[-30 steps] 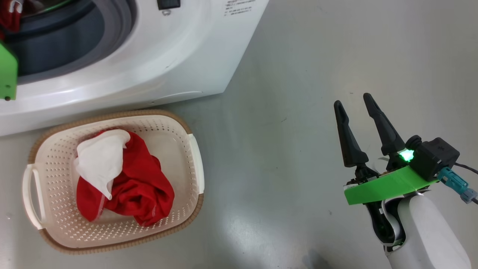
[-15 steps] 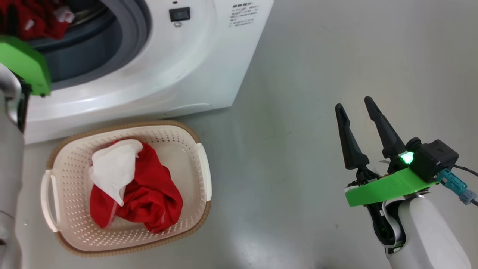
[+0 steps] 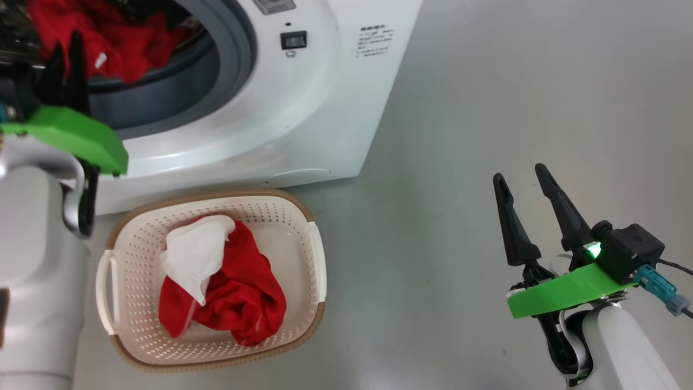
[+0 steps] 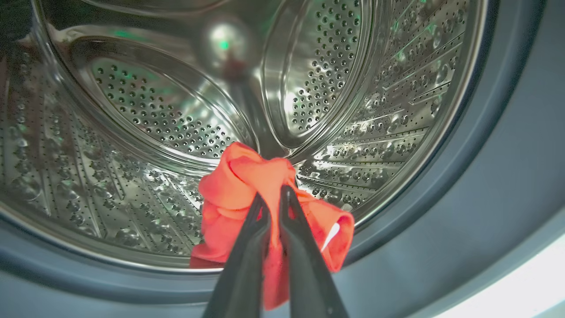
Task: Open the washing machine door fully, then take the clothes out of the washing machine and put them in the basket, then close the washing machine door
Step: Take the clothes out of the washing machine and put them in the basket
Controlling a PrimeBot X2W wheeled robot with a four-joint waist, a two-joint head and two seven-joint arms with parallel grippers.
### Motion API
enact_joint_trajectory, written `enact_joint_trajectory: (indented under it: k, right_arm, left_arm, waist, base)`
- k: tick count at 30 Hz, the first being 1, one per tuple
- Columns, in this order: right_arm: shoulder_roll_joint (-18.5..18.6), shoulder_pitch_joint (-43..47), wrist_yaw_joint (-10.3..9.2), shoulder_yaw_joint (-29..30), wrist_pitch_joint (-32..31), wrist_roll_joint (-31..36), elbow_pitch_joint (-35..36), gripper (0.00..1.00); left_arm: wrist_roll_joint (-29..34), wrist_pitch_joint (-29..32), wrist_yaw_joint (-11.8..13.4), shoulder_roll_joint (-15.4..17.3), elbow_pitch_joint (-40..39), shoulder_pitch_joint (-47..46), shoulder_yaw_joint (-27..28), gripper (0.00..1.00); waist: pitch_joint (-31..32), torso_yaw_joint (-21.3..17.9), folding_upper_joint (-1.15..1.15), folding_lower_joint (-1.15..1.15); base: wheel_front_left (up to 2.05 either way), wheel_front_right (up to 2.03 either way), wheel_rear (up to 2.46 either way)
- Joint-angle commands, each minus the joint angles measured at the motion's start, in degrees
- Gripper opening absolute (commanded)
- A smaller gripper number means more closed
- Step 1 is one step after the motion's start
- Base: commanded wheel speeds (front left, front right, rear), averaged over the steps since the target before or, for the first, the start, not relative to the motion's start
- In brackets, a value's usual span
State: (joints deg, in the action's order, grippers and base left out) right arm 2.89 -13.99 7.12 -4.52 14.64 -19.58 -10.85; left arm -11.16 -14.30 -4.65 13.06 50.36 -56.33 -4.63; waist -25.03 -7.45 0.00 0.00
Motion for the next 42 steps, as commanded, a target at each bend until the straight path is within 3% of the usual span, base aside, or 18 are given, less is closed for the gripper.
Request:
enact_joint_trajectory:
  k: [1, 26, 36, 42]
  right_arm:
    - [0.0, 1.0, 0.36, -1.0, 0.4, 0.5, 1.4, 1.00]
    - [0.0, 2.9, 0.36, 0.7, 0.4, 1.9, 0.8, 1.00]
    - [0.0, 3.4, 0.36, 1.2, 0.4, 2.4, 1.0, 1.00]
    - [0.0, 3.5, 0.36, 1.1, 0.4, 2.5, 1.1, 1.00]
  left_arm:
    - [0.0, -0.7, 0.0, 2.2, -2.7, 1.3, 1.7, 0.00]
    - [1.5, -0.7, -2.4, -6.3, -38.9, 27.4, 12.1, 0.00]
    - [2.1, -0.7, -2.7, -8.5, -53.8, 36.0, 14.0, 0.00]
    - [2.3, -0.7, -2.7, -9.3, -58.5, 39.1, 13.7, 0.00]
  waist:
    - [0.7, 0.7, 0.00, 0.00]
    - [4.1, 3.7, 0.00, 0.00]
    - [4.6, 4.6, 0.00, 0.00]
    - [4.4, 4.8, 0.00, 0.00]
  base:
    - [0.00, 0.00, 0.00]
    - [0.00, 0.00, 0.00]
    - [0.00, 0.00, 0.00]
    - [0.00, 0.00, 0.00]
